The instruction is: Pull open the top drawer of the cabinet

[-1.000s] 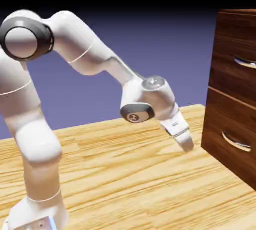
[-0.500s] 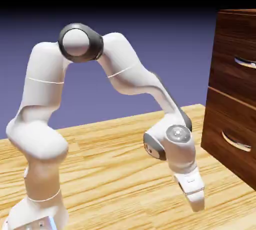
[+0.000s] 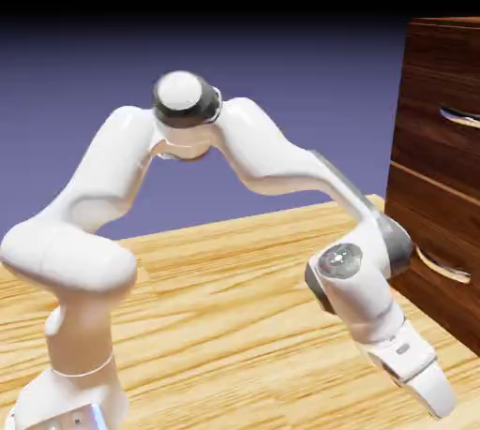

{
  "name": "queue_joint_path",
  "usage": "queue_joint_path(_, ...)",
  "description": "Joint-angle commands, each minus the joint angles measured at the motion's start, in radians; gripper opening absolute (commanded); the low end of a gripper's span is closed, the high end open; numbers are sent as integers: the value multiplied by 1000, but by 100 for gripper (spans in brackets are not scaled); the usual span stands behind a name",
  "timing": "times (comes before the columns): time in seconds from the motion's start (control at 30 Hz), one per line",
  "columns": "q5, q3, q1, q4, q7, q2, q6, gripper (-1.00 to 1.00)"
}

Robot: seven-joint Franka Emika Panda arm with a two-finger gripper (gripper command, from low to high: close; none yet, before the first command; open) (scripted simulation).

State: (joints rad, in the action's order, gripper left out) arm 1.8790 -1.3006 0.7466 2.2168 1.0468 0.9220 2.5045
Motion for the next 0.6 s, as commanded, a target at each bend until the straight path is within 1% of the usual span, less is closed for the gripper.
queue_joint_path(0.0,44,-30,17,-14,41,35,-12,100)
queue_joint_path(0.57,783,-542,306,-247,745,622,-222,100)
